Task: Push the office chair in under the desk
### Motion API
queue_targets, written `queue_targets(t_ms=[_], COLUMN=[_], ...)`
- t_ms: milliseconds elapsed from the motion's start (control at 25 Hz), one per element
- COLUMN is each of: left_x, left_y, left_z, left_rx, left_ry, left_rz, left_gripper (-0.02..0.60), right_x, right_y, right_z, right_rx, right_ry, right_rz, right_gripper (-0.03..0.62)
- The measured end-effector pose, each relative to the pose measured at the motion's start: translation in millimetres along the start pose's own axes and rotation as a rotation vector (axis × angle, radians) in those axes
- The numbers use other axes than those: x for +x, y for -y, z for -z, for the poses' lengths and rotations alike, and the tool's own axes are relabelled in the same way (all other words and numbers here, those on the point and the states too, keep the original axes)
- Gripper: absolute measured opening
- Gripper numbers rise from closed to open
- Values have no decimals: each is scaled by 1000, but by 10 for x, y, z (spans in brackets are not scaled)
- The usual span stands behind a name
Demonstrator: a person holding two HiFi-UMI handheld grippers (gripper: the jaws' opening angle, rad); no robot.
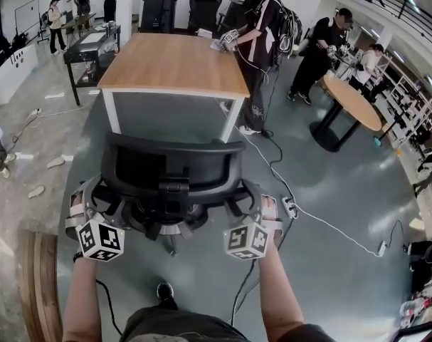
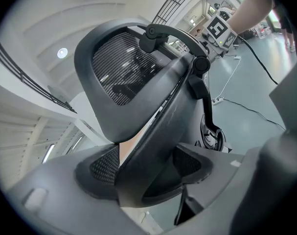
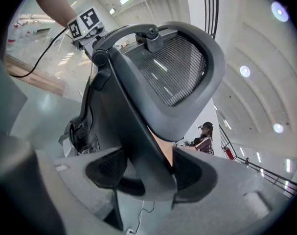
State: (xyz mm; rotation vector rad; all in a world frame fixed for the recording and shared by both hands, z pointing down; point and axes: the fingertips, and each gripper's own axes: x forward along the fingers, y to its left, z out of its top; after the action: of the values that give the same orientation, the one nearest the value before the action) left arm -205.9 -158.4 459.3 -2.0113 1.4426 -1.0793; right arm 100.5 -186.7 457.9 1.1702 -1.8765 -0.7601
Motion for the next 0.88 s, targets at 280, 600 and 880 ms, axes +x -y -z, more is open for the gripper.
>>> queue_targets(t_ms=[280,600,880], left_x=[263,556,957], left_y=[-158,-182,-416], left_z=[49,74,-24], left_rx=[13,20,16], left_ry=[26,38,15], left_rz=[4,-6,-31], left_gripper=[347,345,341], right_x=[238,510,929], right_y=[54,91,382], right_z=[-50,29,3], right_rx=[15,19,16], right_ry=[-6,0,31], right_rz=[26,21,24], right_gripper=[270,272,273])
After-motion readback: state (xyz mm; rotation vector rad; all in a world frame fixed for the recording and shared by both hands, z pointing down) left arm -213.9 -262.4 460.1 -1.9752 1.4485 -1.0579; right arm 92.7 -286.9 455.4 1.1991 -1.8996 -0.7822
